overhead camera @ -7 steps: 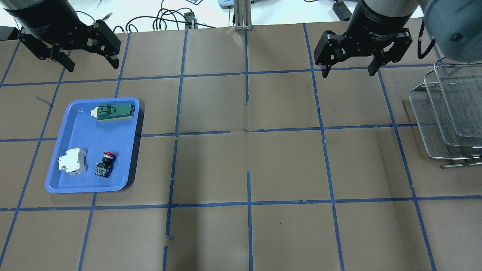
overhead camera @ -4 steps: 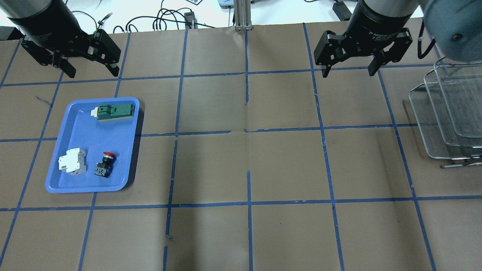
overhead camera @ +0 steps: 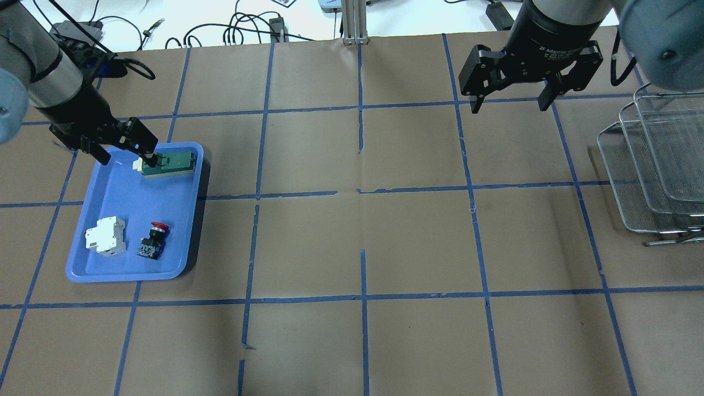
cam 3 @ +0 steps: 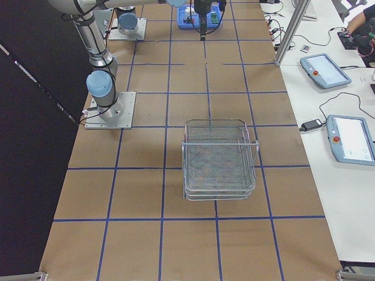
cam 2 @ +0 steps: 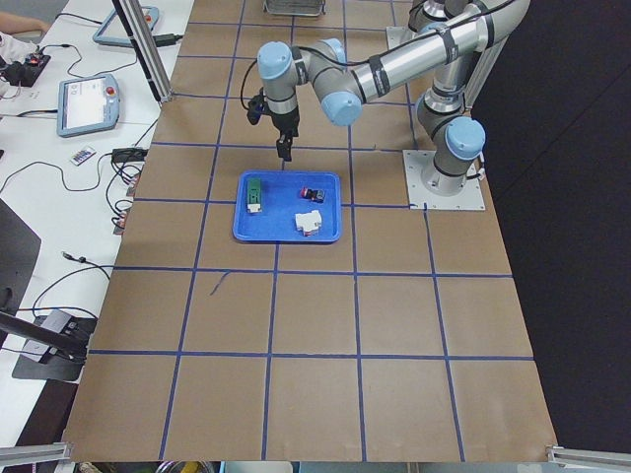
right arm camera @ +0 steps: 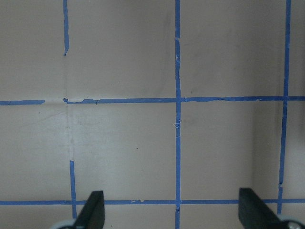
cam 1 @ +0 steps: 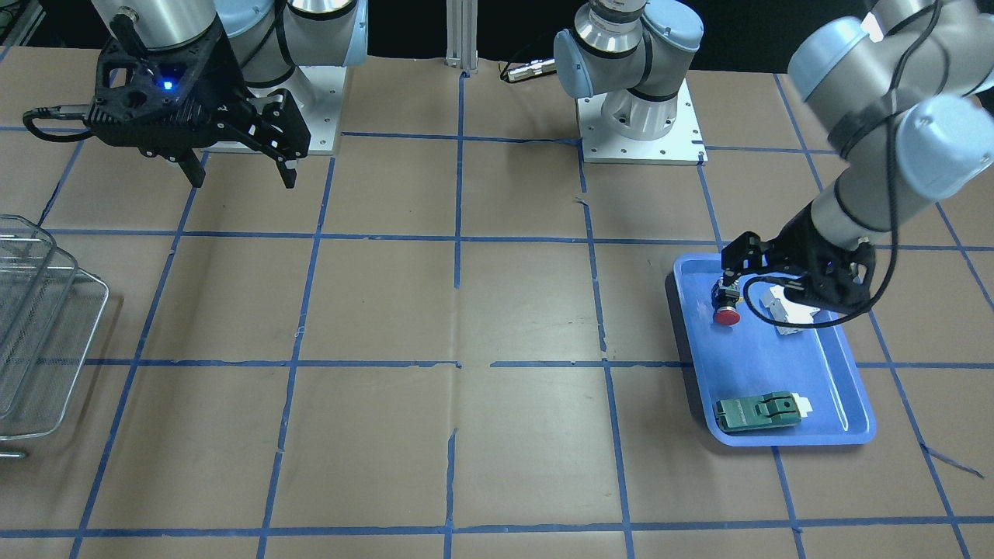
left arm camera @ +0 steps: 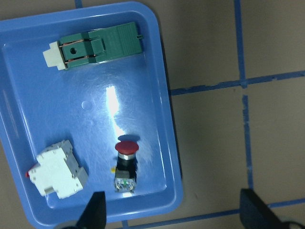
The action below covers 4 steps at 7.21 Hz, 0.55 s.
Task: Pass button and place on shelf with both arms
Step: 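Lower the left gripper and close it on the red button's base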
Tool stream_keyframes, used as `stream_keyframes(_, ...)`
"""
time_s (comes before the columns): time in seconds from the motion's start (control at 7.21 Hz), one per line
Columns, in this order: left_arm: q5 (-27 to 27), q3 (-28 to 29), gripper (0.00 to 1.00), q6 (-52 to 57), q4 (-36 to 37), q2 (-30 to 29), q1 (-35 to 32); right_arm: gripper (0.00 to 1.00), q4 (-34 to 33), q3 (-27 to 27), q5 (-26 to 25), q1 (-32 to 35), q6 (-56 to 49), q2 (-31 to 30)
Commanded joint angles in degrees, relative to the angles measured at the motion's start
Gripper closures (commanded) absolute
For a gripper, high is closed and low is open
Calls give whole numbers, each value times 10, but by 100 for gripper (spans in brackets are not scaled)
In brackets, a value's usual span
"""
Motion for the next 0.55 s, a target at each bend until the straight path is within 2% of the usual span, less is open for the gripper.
stream_keyframes(0.0,2,-114,0,86,171,-15,25,0,0,0,-1,0,0,0)
stream_keyframes(0.28,-4,-144,0,147,178,-29,74,0,0,0,-5,0,-4,1)
stream_keyframes(0.42,-6,-154,0,149,178,-36,76,0,0,0,-3,0,-4,1)
